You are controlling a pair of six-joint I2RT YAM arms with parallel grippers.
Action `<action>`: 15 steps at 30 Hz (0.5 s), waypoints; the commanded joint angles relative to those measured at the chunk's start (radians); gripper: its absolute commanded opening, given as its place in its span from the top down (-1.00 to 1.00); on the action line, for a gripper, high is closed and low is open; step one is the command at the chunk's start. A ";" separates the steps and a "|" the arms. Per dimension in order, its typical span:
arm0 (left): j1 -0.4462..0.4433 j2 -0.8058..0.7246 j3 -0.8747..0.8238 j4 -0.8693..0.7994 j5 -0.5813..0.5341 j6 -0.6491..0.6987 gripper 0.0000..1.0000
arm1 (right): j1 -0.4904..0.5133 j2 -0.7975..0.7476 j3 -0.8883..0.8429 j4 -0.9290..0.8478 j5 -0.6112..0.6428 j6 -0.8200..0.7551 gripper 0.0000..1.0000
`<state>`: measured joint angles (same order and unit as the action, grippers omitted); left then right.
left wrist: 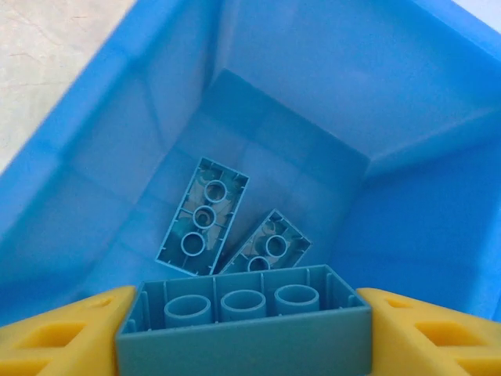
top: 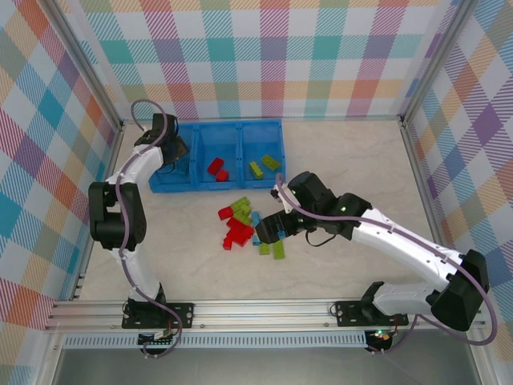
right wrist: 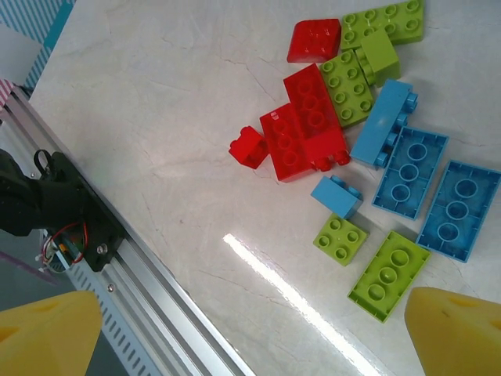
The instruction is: Sort the legos into containers by color
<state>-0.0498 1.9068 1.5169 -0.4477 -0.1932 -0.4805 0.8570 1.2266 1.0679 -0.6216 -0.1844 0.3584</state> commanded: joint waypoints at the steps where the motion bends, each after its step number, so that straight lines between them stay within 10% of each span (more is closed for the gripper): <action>1: 0.007 -0.030 0.057 -0.032 0.017 0.009 -0.45 | 0.004 -0.019 -0.018 0.010 0.025 0.013 -0.99; 15: -0.078 -0.495 -0.100 -0.070 0.139 0.078 -0.79 | -0.057 0.081 -0.051 0.059 0.226 0.142 -0.99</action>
<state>-0.0673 1.5574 1.4544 -0.4831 -0.1047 -0.4553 0.8330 1.2701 1.0412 -0.5816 -0.0223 0.4431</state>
